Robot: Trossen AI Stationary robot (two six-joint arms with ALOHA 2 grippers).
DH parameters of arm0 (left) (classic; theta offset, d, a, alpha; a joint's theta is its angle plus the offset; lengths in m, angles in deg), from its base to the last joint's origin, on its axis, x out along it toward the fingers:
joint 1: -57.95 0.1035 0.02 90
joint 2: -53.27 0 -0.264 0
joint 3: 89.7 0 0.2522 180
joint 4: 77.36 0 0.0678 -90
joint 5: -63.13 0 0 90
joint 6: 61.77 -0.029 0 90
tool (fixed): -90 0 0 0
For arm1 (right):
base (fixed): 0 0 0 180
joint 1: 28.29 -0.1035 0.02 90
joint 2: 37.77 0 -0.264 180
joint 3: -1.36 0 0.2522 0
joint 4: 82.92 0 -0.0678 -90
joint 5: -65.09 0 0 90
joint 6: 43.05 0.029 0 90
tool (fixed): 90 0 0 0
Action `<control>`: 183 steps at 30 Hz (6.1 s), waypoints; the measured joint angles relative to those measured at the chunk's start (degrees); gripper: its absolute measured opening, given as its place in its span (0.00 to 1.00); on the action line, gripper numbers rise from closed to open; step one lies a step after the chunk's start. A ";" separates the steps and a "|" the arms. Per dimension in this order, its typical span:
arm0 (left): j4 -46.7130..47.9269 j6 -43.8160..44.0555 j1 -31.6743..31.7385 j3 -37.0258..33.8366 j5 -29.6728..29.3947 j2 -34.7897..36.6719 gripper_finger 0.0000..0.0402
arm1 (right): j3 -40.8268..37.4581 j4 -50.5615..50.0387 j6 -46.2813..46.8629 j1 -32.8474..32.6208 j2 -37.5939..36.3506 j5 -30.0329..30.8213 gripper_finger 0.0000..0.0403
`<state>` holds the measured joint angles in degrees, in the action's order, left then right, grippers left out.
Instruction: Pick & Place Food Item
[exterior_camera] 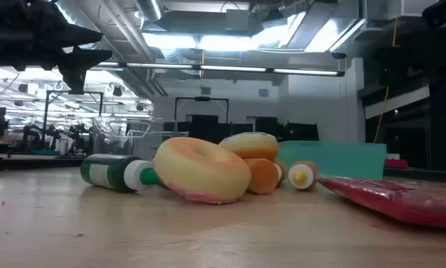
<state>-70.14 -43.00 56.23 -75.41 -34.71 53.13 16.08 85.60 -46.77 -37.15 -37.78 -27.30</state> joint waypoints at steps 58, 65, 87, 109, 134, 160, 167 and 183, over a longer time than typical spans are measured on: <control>0.00 0.02 -0.01 0.00 0.00 0.00 0.42 | -0.01 20.78 7.96 0.04 0.00 13.41 0.55; 0.00 0.01 0.00 -0.01 0.00 0.00 0.42 | 0.00 29.64 13.20 0.04 0.01 31.47 0.55; -10.57 3.02 -0.01 -0.01 -20.28 0.00 0.42 | 0.00 32.44 48.93 0.09 4.20 40.06 0.55; -26.73 23.52 0.00 -0.02 -28.09 0.00 0.42 | 0.00 38.38 47.78 0.13 9.31 39.20 0.55; -11.76 -4.73 0.00 35.63 -16.68 -14.35 0.42 | 21.17 41.12 24.16 0.42 21.25 31.12 0.55; 51.49 4.94 -1.00 69.45 -11.71 -63.12 0.42 | 63.00 -63.13 48.53 -3.28 62.83 9.37 0.55; 39.76 9.66 -1.82 62.50 -9.73 -63.11 0.42 | 48.79 -46.89 56.59 -8.90 63.41 0.57 0.55; 34.10 12.38 -2.64 59.52 -10.65 -63.17 0.42 | 28.98 -25.33 70.35 -12.61 63.41 -2.14 0.55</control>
<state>-36.04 -30.62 53.59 -15.89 -45.36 -10.04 45.06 60.26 23.58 -49.76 25.63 -29.44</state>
